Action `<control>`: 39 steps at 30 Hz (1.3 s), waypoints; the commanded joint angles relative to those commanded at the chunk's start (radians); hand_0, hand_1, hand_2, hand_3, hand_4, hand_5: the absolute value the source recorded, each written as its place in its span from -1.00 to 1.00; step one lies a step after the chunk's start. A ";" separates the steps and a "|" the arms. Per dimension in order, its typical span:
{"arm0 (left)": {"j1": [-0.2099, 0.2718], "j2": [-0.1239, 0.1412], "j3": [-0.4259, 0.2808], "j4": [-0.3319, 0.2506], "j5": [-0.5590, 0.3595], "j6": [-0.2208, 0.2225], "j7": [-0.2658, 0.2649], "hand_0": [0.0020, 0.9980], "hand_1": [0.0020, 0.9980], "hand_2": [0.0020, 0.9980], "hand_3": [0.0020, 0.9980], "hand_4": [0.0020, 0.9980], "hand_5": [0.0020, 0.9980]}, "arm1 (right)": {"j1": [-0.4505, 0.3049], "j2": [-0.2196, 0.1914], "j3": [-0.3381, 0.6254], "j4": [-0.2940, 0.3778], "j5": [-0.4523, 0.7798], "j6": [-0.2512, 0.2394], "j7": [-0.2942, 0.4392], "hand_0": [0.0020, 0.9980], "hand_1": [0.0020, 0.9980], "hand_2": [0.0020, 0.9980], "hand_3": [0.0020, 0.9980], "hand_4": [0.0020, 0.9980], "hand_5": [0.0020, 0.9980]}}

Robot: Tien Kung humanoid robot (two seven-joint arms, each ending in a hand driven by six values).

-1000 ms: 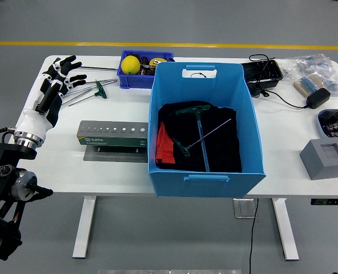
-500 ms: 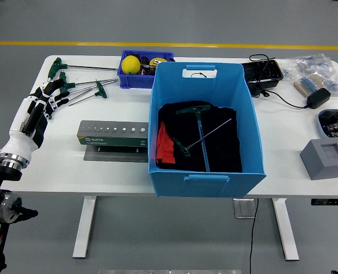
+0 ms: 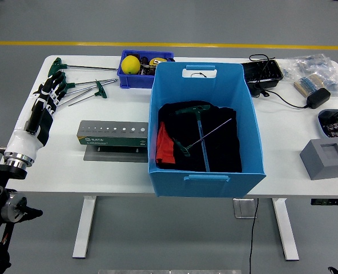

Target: Lift tool from toolbox,place it in box,lift tool from toolbox,place it in box

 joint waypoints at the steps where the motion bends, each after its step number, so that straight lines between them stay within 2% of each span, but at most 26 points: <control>1: -0.001 0.000 0.001 0.002 0.000 0.001 0.000 1.00 1.00 1.00 1.00 0.89 0.84 | 0.000 0.000 0.000 0.000 -0.001 0.000 0.000 0.34 0.32 0.43 0.12 0.55 0.33; 14: 0.008 -0.003 -0.002 0.017 -0.020 0.008 -0.016 1.00 1.00 1.00 1.00 0.92 0.93 | -0.006 0.005 0.011 0.006 -0.033 0.000 -0.013 0.33 0.32 0.43 0.11 0.54 0.33; 15: 0.008 -0.002 -0.003 0.017 -0.022 0.006 -0.016 1.00 1.00 1.00 1.00 0.95 0.98 | -0.006 0.006 0.010 0.006 -0.032 0.000 -0.013 0.34 0.32 0.43 0.12 0.54 0.33; 29: 0.005 -0.002 -0.038 0.014 -0.023 -0.001 -0.011 0.99 1.00 1.00 1.00 0.97 1.00 | 0.008 0.005 -0.004 0.013 -0.026 0.000 -0.010 0.33 0.32 0.43 0.12 0.55 0.33; 39: -0.015 0.018 -0.018 0.015 -0.023 -0.004 -0.011 0.99 1.00 1.00 1.00 0.96 1.00 | 0.019 0.001 -0.040 0.020 0.027 -0.001 0.004 0.33 0.32 0.43 0.12 0.55 0.33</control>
